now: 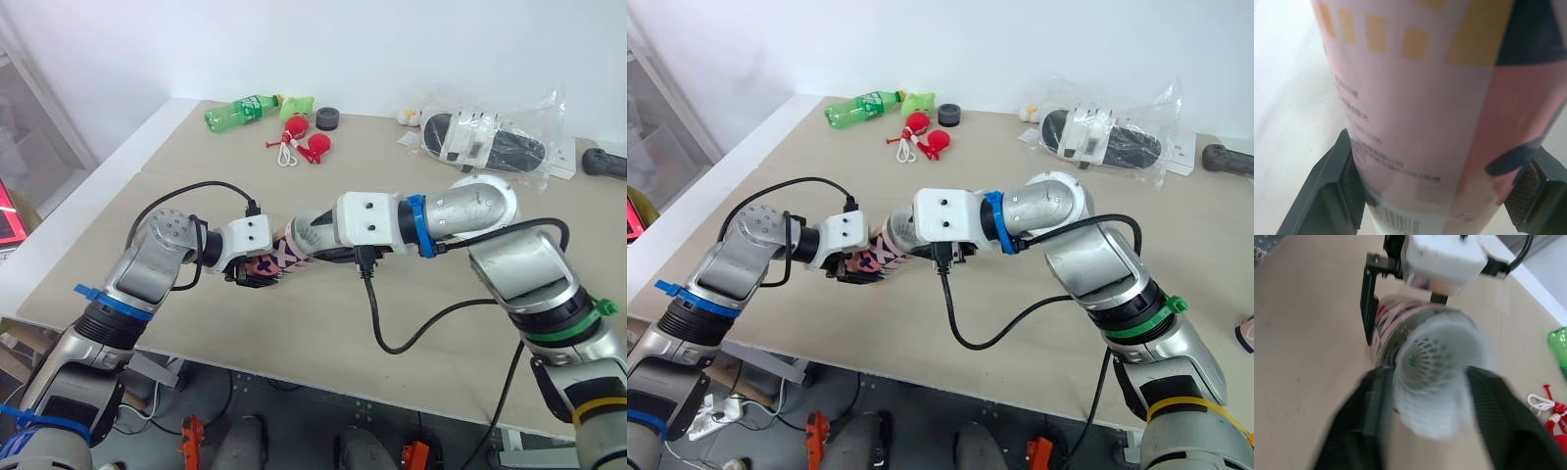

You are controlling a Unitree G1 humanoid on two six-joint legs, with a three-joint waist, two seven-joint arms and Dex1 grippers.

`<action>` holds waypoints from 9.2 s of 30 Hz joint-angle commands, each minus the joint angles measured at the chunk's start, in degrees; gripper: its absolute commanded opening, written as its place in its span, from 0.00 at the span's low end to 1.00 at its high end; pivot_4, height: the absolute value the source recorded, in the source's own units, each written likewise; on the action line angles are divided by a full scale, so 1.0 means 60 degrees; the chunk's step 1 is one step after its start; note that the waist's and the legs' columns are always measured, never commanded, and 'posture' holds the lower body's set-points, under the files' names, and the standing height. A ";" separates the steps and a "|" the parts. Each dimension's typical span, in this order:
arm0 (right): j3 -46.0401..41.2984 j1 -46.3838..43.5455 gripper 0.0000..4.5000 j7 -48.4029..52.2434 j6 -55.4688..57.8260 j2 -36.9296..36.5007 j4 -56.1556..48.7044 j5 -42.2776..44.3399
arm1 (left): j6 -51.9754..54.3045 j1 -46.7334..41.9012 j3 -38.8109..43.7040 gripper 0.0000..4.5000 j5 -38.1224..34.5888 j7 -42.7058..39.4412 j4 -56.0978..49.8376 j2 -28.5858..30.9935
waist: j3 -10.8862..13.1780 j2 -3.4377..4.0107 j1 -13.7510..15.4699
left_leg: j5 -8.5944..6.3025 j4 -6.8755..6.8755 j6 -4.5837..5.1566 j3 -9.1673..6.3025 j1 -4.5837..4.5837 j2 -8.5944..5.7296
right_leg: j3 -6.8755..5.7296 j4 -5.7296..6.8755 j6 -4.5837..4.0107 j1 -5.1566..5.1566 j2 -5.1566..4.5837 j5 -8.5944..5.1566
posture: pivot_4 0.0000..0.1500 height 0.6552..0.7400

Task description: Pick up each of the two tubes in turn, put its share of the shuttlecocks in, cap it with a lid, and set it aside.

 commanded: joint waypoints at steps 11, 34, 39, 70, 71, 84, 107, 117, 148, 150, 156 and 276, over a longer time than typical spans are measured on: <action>-0.1111 -0.0667 0.38 0.0355 0.0327 -0.0514 0.0114 0.0854 | 0.0042 0.0282 -0.0577 0.68 -0.0006 -0.0089 0.0273 -0.0204 | 0.0000 0.0000 0.0009 | 0.0001 0.0001 0.0001 0.0003 0.0001 0.0001 | 0.0000 0.0000 -0.0003 0.0000 -0.0003 0.0001 | 1.00 1.00; 0.2866 -0.2143 0.04 0.0717 -0.3267 0.3037 0.5250 -0.2750 | 0.0150 0.0356 -0.0590 0.68 -0.0027 -0.0117 0.0173 -0.0195 | -0.0007 -0.0007 -0.0067 | 0.0009 0.0006 0.0012 0.0004 0.0047 0.0033 | -0.0015 0.0009 -0.0001 0.0000 0.0031 0.0004 | 1.00 1.00; 0.2881 -0.2096 0.04 0.1095 -0.3357 0.3417 0.5543 -0.2842 | 0.0210 0.0425 -0.0582 0.68 -0.0060 -0.0095 0.0077 -0.0169 | -0.0041 -0.0007 -0.0102 | 0.0010 0.0005 0.0012 -0.0009 0.0071 0.0078 | -0.0009 0.0013 -0.0012 0.0013 0.0083 0.0013 | 1.00 1.00; 0.0500 -0.1581 0.04 0.2158 -0.0878 0.0759 0.2030 -0.0945 | 0.0120 0.0409 -0.0628 0.68 -0.0003 -0.0089 0.0205 -0.0346 | -0.0046 -0.0007 0.0065 | 0.0007 -0.0016 -0.0001 0.0016 0.0026 0.0067 | 0.0001 0.0007 -0.0070 -0.0018 0.0058 0.0012 | 1.00 1.00; 0.0582 -0.1550 0.04 0.2121 -0.0904 0.0789 0.2020 -0.1008 | 0.0113 0.0398 -0.0628 0.68 -0.0003 -0.0085 0.0214 -0.0360 | -0.0046 -0.0007 0.0066 | 0.0007 -0.0016 -0.0001 0.0015 0.0026 0.0066 | 0.0001 0.0007 -0.0068 -0.0019 0.0057 0.0011 | 1.00 1.00; -0.2316 -0.0096 0.04 0.3058 -0.0025 -0.1971 0.1641 0.1044 | -0.0857 0.0343 0.0615 0.68 -0.0969 0.0709 0.0560 -0.1487 | -0.0019 -0.0048 0.0306 | 0.0009 -0.0004 0.0003 0.0036 -0.0024 0.0000 | -0.0064 -0.0016 -0.0014 -0.0022 -0.0066 -0.0022 | 1.00 1.00; 0.0302 0.0519 0.98 0.4471 -0.5630 -0.6696 0.8948 -0.1978 | -0.2895 0.2123 0.0859 0.68 -0.2214 0.3139 0.1364 -0.4612 | 0.0044 -0.0009 -0.0080 | 0.0007 0.0014 0.0009 0.0056 -0.0146 0.0010 | -0.0029 0.0000 -0.0004 -0.0118 -0.0033 -0.0008 | 1.00 1.00; 0.0718 0.0297 0.98 0.4471 -0.6230 -0.5865 1.0736 -0.2606 | -0.3692 0.2189 0.0634 0.68 -0.1964 0.3180 0.2371 -0.4605 | 0.0041 -0.0006 -0.0102 | 0.0014 0.0010 0.0001 0.0078 -0.0010 0.0005 | 0.0007 -0.0001 0.0006 -0.0002 -0.0034 0.0003 | 1.00 1.00; 0.0609 0.0649 0.98 0.3937 -0.6074 -0.4270 1.2579 -0.4263 | -0.3436 0.2304 0.0463 0.68 -0.1985 0.3286 0.2132 -0.4578 | 0.0034 0.0003 -0.0101 | 0.0014 0.0010 0.0000 0.0077 0.0040 0.0001 | 0.0014 0.0000 0.0011 0.0050 -0.0031 0.0005 | 1.00 1.00; 0.0555 0.0675 0.98 0.4102 -0.6003 -0.4174 1.2617 -0.4190 | -0.3408 0.2319 0.0465 0.68 -0.1985 0.3290 0.2103 -0.4551 | 0.0034 0.0002 -0.0101 | 0.0014 0.0011 0.0000 0.0076 0.0043 0.0002 | 0.0015 0.0000 0.0011 0.0052 -0.0028 0.0006 | 1.00 1.00; 0.0450 0.0693 0.71 0.4102 -0.6010 -0.4024 1.2804 -0.4301 | -0.3353 0.2350 0.0484 0.68 -0.1986 0.3326 0.2046 -0.4491 | 0.0032 -0.0002 -0.0101 | 0.0014 0.0011 0.0000 0.0073 0.0048 0.0004 | 0.0013 0.0000 0.0010 0.0056 -0.0025 0.0007 | 1.00 1.00; 0.2118 -0.5143 0.28 0.4471 -0.2694 -0.1321 0.5553 0.0872 | -0.0977 0.0879 -0.0765 0.68 -0.0827 0.3280 0.1802 -0.3552 | 0.0017 -0.0046 -0.0291 | 0.0015 -0.0004 -0.0004 0.0004 0.0037 0.0069 | 0.0029 0.0009 -0.0075 -0.0010 0.0080 0.0064 | 1.00 1.00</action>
